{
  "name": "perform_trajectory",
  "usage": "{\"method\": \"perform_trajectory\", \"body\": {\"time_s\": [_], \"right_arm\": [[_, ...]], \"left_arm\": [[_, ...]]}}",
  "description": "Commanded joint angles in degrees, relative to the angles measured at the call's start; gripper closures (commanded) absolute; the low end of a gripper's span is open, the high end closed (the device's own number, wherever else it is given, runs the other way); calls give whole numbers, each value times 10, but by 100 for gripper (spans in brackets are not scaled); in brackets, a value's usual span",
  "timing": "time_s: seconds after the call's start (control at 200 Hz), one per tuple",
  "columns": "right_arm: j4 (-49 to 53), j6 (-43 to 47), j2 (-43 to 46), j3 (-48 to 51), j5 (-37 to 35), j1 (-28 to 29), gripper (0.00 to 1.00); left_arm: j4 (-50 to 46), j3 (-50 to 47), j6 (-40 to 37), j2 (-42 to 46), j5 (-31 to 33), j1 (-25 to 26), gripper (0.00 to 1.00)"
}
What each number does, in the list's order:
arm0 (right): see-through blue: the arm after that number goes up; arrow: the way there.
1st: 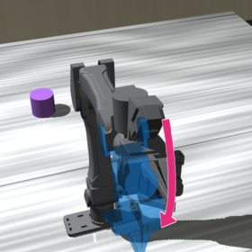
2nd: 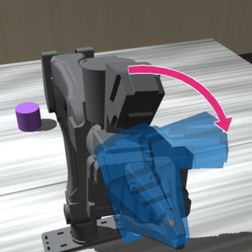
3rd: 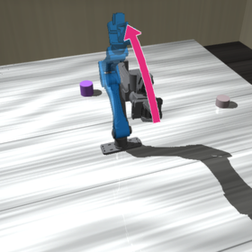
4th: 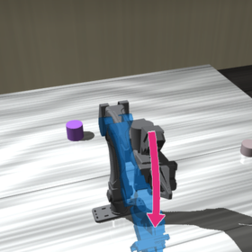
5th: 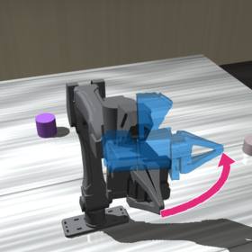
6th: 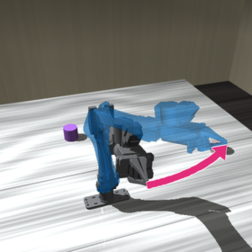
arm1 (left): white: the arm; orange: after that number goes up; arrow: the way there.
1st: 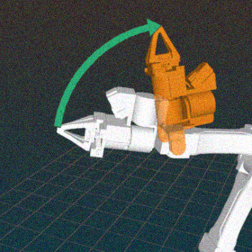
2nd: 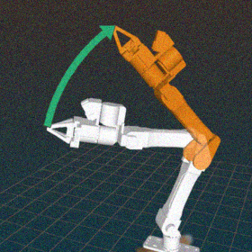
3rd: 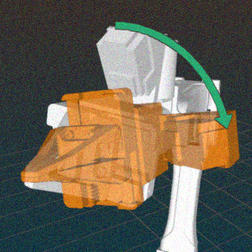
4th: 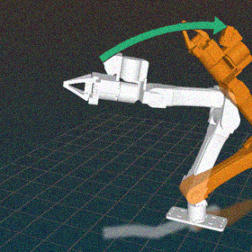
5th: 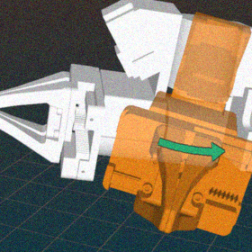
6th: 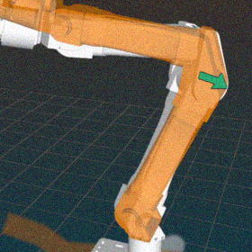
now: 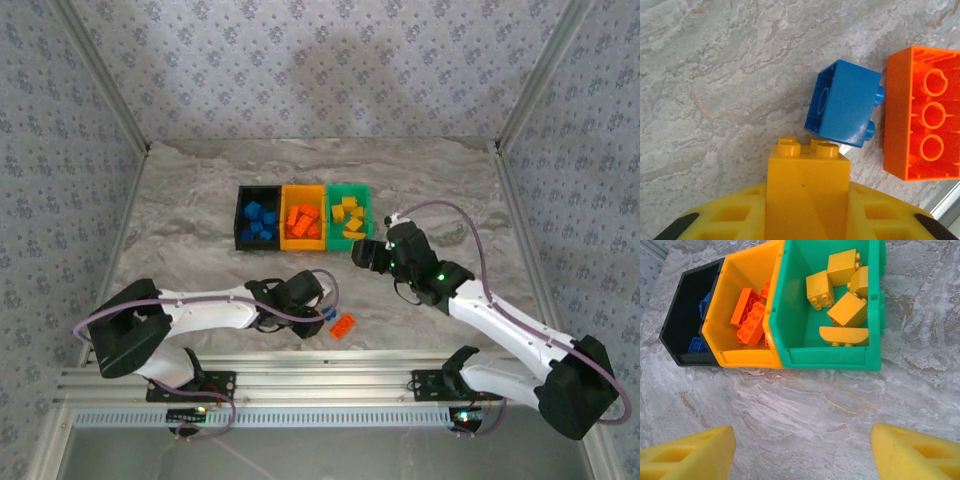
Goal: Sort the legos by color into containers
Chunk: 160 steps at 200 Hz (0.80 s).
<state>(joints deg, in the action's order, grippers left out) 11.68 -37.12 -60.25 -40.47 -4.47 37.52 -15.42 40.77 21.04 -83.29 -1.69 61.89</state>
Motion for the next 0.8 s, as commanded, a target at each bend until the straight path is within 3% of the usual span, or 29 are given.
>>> {"method": "perform_trajectory", "body": {"time_s": [0.0, 0.105, 0.21, 0.49, 0.66, 0.745, 0.795], "right_arm": [[12, -15, 22, 13, -14, -6, 26], [18, -19, 32, 25, -14, -9, 26], [25, -30, 37, 40, -17, -9, 26], [48, -56, 75, 88, -20, -8, 26], [72, -61, 108, 107, -19, -3, 26], [80, -62, 125, 115, -18, -1, 26], [82, -61, 131, 118, -14, 1, 26]], "left_arm": [[-23, 37, 3, 45, 10, 2, 74], [-25, 85, 0, 59, 25, -10, 74], [-22, 163, -3, 19, 30, -52, 75], [-64, 434, -10, -228, 66, -140, 79], [-106, 558, 8, -338, 89, -168, 81], [-126, 611, 15, -376, 97, -171, 78], [-136, 638, 17, -395, 98, -171, 70]]}}
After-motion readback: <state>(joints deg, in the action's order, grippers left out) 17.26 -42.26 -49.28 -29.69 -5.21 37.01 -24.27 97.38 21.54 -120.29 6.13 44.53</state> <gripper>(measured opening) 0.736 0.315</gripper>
